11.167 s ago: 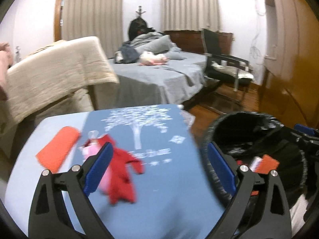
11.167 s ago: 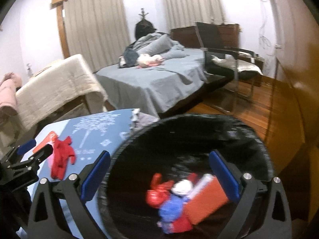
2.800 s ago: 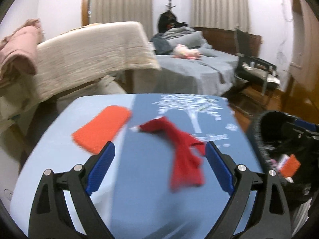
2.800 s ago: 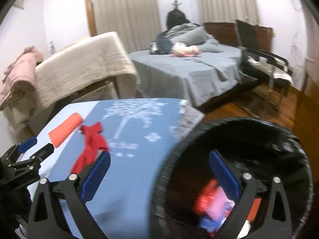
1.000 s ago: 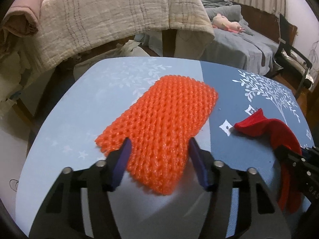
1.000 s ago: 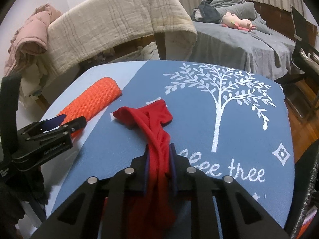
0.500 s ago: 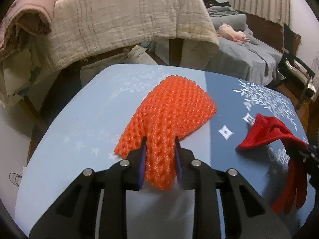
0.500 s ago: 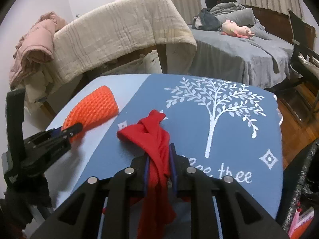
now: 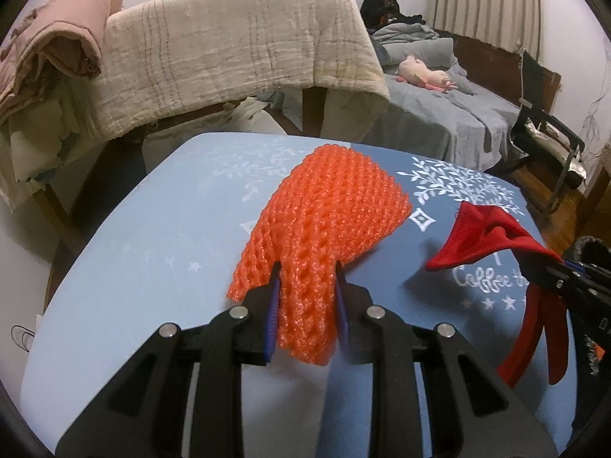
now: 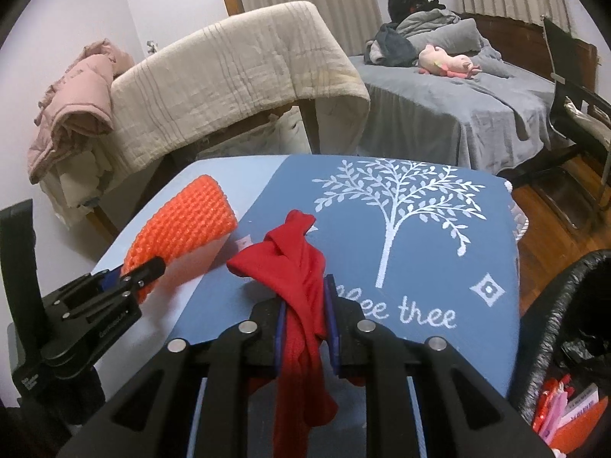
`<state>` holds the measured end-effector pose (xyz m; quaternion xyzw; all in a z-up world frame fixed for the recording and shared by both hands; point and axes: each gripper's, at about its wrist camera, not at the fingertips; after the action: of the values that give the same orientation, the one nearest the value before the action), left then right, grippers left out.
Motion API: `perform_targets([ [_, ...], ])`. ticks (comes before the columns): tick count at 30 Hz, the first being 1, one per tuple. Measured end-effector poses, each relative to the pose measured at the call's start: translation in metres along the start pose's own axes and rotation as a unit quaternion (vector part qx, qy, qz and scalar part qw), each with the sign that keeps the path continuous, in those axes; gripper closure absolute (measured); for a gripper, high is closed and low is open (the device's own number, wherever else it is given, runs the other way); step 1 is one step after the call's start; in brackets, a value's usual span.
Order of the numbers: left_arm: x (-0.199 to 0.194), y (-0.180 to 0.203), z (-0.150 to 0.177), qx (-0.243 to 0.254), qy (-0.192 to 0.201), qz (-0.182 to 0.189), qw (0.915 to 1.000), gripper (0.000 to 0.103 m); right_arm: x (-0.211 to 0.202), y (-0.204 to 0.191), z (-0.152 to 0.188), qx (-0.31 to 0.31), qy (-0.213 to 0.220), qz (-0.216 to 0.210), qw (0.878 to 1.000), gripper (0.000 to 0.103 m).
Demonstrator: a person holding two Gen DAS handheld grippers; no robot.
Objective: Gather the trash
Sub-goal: 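Carry the red gloves and orange mesh sleeve over the bin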
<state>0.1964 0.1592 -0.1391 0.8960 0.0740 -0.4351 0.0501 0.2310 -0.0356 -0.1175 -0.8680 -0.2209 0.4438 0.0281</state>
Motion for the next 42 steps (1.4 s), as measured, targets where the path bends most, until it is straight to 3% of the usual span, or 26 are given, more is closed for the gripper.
perform_targets([
  [21,-0.063,0.047,0.017,0.023,0.03,0.025,0.999,0.079,-0.084,0.022,0.021,0.013,0.044,0.005,0.999,0.085],
  [42,-0.118,0.126,0.027,0.07,0.054,0.097,0.9913,0.079,-0.165,0.074,0.048,0.046,0.098,0.05,0.993,0.085],
])
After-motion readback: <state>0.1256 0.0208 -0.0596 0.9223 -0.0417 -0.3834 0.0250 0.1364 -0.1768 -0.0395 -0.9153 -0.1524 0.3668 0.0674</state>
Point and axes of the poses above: each gripper's, at about its wrist camera, not at the fingertips, and x roughly the way its jaws point, y to its right, z to its underside, and after that the axes turned 9 degrees about -y, right-handed
